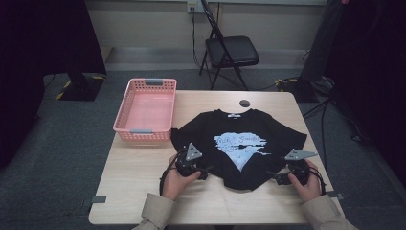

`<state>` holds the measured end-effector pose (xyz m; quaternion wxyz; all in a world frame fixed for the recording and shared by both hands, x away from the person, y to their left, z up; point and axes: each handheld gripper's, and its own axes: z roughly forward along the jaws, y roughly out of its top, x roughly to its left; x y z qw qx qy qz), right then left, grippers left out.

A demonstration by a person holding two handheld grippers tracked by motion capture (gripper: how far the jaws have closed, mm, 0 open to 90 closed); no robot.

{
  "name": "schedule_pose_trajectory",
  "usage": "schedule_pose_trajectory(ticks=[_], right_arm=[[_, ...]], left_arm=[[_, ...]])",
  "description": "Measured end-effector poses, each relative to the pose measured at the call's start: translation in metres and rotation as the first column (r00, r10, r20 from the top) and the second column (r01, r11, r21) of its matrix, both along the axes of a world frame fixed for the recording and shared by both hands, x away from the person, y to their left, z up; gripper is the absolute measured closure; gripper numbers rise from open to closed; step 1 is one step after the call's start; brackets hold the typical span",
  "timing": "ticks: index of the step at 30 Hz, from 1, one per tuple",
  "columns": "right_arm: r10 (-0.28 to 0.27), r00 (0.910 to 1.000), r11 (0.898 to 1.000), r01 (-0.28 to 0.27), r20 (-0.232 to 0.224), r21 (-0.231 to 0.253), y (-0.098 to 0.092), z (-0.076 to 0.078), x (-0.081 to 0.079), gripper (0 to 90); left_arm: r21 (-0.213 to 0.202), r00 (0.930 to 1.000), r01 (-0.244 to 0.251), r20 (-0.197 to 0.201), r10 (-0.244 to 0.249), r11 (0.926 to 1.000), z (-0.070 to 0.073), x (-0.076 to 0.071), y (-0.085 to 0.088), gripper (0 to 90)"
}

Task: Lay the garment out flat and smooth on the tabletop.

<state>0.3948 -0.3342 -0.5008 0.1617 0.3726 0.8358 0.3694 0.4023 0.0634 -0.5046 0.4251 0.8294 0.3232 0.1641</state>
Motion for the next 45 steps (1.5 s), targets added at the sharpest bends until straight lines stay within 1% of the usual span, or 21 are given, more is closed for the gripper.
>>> schedule_pose_trajectory(ticks=[2, 4, 5, 10, 13, 18, 24, 27, 29, 32, 36, 38, 40, 41, 43, 44, 45], right_arm=[[0.0, 1.0, 1.0, 0.0, 0.0, 0.0, 0.0, 0.0, 0.0, 11.5], [0.0, 1.0, 1.0, 0.0, -0.001, 0.0, 0.0, 0.0, 0.0, 11.6], [-0.001, 1.0, 1.0, 0.001, -0.001, 0.0, 0.0, 0.0, 0.0, 11.6], [0.002, 1.0, 1.0, -0.002, 0.001, -0.002, 0.0, 0.0, 0.002, 11.5], [0.005, 1.0, 1.0, -0.005, -0.001, -0.001, 0.0, 0.0, 0.004, 11.4], [0.006, 1.0, 1.0, -0.006, -0.001, -0.003, 0.001, 0.0, 0.013, 11.4], [0.005, 1.0, 1.0, -0.005, 0.001, -0.004, -0.001, 0.0, 0.03, 11.4], [0.003, 1.0, 1.0, -0.003, 0.0, -0.003, -0.002, 0.0, 0.035, 11.3], [-0.002, 1.0, 1.0, 0.002, -0.003, -0.002, -0.002, 0.0, 0.037, 11.4], [-0.001, 1.0, 1.0, 0.001, -0.001, -0.003, -0.002, 0.0, 0.037, 11.3], [-0.001, 1.0, 1.0, 0.001, -0.001, -0.002, -0.002, 0.0, 0.037, 11.4], [-0.006, 1.0, 1.0, 0.006, -0.002, -0.002, -0.002, 0.0, 0.037, 11.3], [-0.01, 1.0, 1.0, 0.01, -0.001, -0.002, -0.001, 0.0, 0.036, 11.4], [-0.011, 0.9999, 1.0, 0.011, -0.001, -0.001, -0.001, 0.0, 0.036, 11.4], [-0.015, 0.9999, 1.0, 0.015, -0.002, 0.003, -0.001, 0.0, 0.036, 11.3], [-0.018, 0.9998, 1.0, 0.018, -0.002, 0.006, -0.001, 0.0, 0.036, 11.5], [-0.021, 0.9998, 1.0, 0.021, 0.001, 0.008, -0.001, 0.0, 0.036, 12.2]], left_arm=[[0.016, 1.0, -0.004, -0.006, 0.004, 0.9999, -0.004, 0.001, -0.001, 18.8], [0.002, 0.9996, -0.019, -0.02, 0.019, 0.9998, -0.005, 0.002, 0.0, 17.1], [0.003, 0.9996, -0.019, -0.022, 0.019, 0.9998, -0.005, 0.002, 0.0, 16.0], [-0.011, 0.9998, -0.018, -0.01, 0.018, 0.9998, -0.007, 0.007, 0.001, 14.7], [-0.013, 0.9998, -0.02, -0.009, 0.02, 0.9997, -0.007, 0.012, 0.001, 14.6], [-0.018, 0.9997, -0.025, -0.005, 0.025, 0.9995, -0.008, 0.024, 0.0, 14.4], [-0.019, 0.9996, -0.029, -0.003, 0.029, 0.9994, -0.008, 0.037, -0.002, 14.4], [-0.018, 0.9993, -0.036, -0.004, 0.036, 0.9992, -0.008, 0.041, -0.004, 14.4], [-0.018, 0.9996, -0.028, -0.006, 0.028, 0.9994, -0.008, 0.043, -0.004, 14.4], [-0.023, 0.9997, -0.022, -0.006, 0.022, 0.9995, -0.008, 0.042, -0.002, 14.6], [-0.028, 0.9997, -0.009, -0.021, 0.008, 0.9996, -0.006, 0.037, 0.003, 16.4], [-0.01, 0.9999, 0.001, -0.012, -0.001, 0.9999, -0.004, 0.032, 0.007, 16.4], [-0.01, 0.9999, 0.004, -0.014, -0.004, 0.9999, -0.001, 0.027, 0.011, 16.4], [-0.002, 0.9999, 0.009, -0.011, -0.009, 1.0, -0.001, 0.023, 0.013, 16.4], [0.007, 0.9999, 0.013, -0.01, -0.013, 0.9999, -0.003, 0.018, 0.015, 16.4], [0.005, 0.9996, 0.021, -0.018, -0.021, 0.9998, -0.004, 0.015, 0.015, 16.4], [0.01, 0.9995, 0.031, -0.01, -0.031, 0.9995, -0.006, 0.013, 0.016, 16.4]])
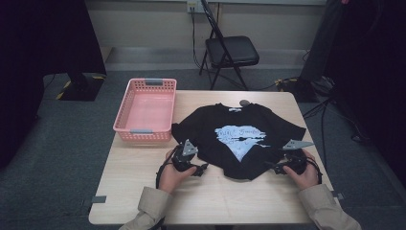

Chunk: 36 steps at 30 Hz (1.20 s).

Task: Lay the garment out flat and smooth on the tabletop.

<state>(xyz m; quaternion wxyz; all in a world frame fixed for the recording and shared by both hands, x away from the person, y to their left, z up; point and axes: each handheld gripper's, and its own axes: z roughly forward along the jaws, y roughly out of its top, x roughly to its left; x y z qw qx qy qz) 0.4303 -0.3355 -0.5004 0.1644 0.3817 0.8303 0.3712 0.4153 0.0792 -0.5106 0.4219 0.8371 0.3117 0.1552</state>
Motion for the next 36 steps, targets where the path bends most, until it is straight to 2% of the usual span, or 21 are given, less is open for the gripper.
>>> schedule_pose_trajectory(ticks=[4, 5, 7, 9, 10, 13, 19, 20, 22, 23, 26, 29, 36], right_arm=[[-0.004, 0.9997, 1.0, 0.003, 0.026, 0.014, -0.002, 0.003, -0.006, 18.2], [-0.006, 0.9994, 1.0, 0.005, 0.034, 0.023, -0.003, 0.005, -0.008, 21.5], [0.002, 0.9989, 0.999, -0.004, 0.047, 0.05, -0.007, 0.012, -0.014, 33.7], [-0.006, 0.9975, 0.997, 0.001, 0.071, 0.078, -0.01, 0.02, -0.019, 38.2], [-0.011, 0.9971, 0.996, 0.004, 0.075, 0.086, -0.011, 0.023, -0.022, 45.2], [-0.017, 0.9969, 0.996, 0.009, 0.077, 0.094, -0.011, 0.026, -0.026, 53.9], [0.0, 0.9991, 0.999, -0.001, 0.043, 0.032, 0.002, 0.015, -0.016, 65.1], [-0.002, 0.9991, 1.0, 0.001, 0.042, 0.027, 0.004, 0.013, -0.014, 68.4], [0.015, 0.9993, 1.0, -0.016, 0.035, 0.027, 0.005, 0.013, -0.013, 83.7], [0.021, 0.999, 1.0, -0.022, 0.039, 0.018, 0.005, 0.013, -0.013, 86.3], [0.031, 0.9983, 0.999, -0.033, 0.05, 0.033, 0.004, 0.017, -0.018, 88.5], [0.039, 0.9983, 0.997, -0.042, 0.043, 0.062, 0.0, 0.022, -0.023, 88.9], [0.053, 0.9981, 0.995, -0.056, 0.031, 0.088, -0.011, 0.024, -0.041, 88.8]], left_arm=[[-0.005, 0.9999, 0.005, 0.013, -0.005, 1.0, -0.002, -0.005, 0.002, 15.4], [-0.008, 0.9998, 0.005, 0.018, -0.005, 1.0, -0.002, -0.006, 0.003, 15.4], [-0.011, 0.9998, 0.006, 0.019, -0.006, 0.9999, -0.003, -0.007, 0.004, 15.3], [-0.011, 0.9998, 0.006, 0.019, -0.005, 0.9999, -0.003, -0.007, 0.004, 15.3], [-0.011, 0.9998, 0.004, 0.02, -0.004, 0.9999, -0.003, -0.007, 0.004, 15.3], [-0.011, 0.9998, 0.003, 0.02, -0.002, 0.9999, -0.003, -0.007, 0.004, 15.3], [-0.011, 0.9998, 0.003, 0.018, -0.002, 0.9999, -0.003, -0.007, 0.004, 15.1], [-0.012, 0.9999, 0.001, 0.017, -0.001, 0.9999, -0.003, -0.007, 0.004, 15.2], [-0.013, 0.9998, 0.0, 0.017, 0.0, 0.9999, -0.003, -0.007, 0.004, 15.1], [-0.012, 0.9998, -0.001, 0.018, 0.001, 0.9999, -0.003, -0.007, 0.004, 15.1], [-0.013, 0.9998, -0.001, 0.017, 0.001, 0.9999, -0.003, -0.007, 0.004, 15.1], [-0.012, 0.9998, -0.001, 0.018, 0.001, 0.9999, -0.003, -0.007, 0.004, 15.1], [-0.012, 0.9998, -0.004, 0.018, 0.004, 0.9999, -0.003, -0.006, 0.004, 15.1]])
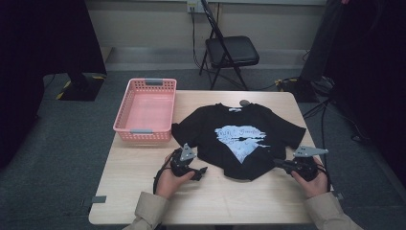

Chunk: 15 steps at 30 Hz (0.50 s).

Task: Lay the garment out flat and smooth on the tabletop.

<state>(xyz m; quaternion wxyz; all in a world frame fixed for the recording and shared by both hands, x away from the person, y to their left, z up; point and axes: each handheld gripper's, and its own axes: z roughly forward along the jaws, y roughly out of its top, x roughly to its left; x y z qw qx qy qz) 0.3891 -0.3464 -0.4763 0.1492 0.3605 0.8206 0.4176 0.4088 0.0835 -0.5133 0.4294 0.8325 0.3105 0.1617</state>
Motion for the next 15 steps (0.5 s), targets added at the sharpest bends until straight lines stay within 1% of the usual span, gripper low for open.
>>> schedule_pose_trajectory(ticks=[3, 7, 12, 15], right_arm=[[0.0, 0.9999, 1.0, 0.0, -0.016, 0.012, -0.004, 0.001, -0.009, 88.8], [0.003, 0.9999, 1.0, -0.003, -0.014, 0.024, -0.009, 0.001, -0.021, 88.8], [0.013, 0.9996, 1.0, -0.012, -0.025, 0.024, -0.013, 0.001, -0.036, 88.8], [0.012, 0.9998, 0.999, -0.011, -0.018, 0.035, -0.015, 0.003, -0.046, 88.8]], left_arm=[[0.0, 1.0, -0.001, 0.0, 0.001, 1.0, 0.0, 0.0, 0.0, 15.1], [-0.001, 1.0, -0.004, 0.0, 0.004, 1.0, 0.0, 0.0, 0.0, 15.1], [0.001, 1.0, -0.005, 0.0, 0.005, 1.0, 0.0, 0.0, 0.0, 15.1], [0.0, 1.0, -0.007, 0.0, 0.007, 1.0, 0.0, 0.001, 0.0, 15.1]])
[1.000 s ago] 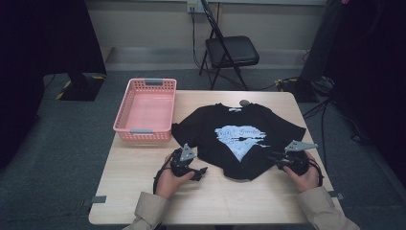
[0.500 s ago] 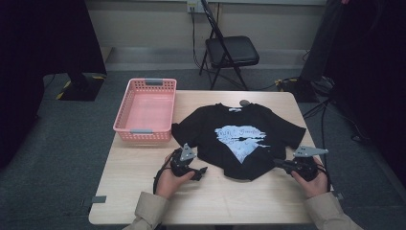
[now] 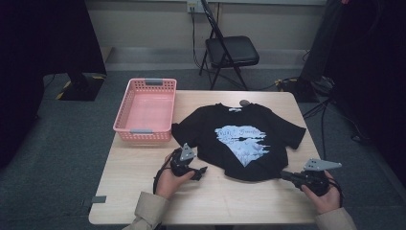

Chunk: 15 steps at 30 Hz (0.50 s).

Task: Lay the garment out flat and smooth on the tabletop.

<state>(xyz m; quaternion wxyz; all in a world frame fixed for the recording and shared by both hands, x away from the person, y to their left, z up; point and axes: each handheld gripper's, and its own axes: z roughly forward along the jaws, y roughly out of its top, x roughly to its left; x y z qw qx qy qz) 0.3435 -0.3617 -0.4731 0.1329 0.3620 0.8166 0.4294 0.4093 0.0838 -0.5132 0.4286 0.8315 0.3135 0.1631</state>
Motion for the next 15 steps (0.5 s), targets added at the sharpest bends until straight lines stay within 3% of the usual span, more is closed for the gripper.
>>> schedule_pose_trajectory(ticks=[15], right_arm=[[0.01, 0.9999, 1.0, -0.01, -0.014, 0.001, -0.006, 0.003, -0.043, 88.7]], left_arm=[[0.0, 1.0, -0.007, 0.0, 0.007, 1.0, 0.0, 0.001, 0.0, 15.2]])
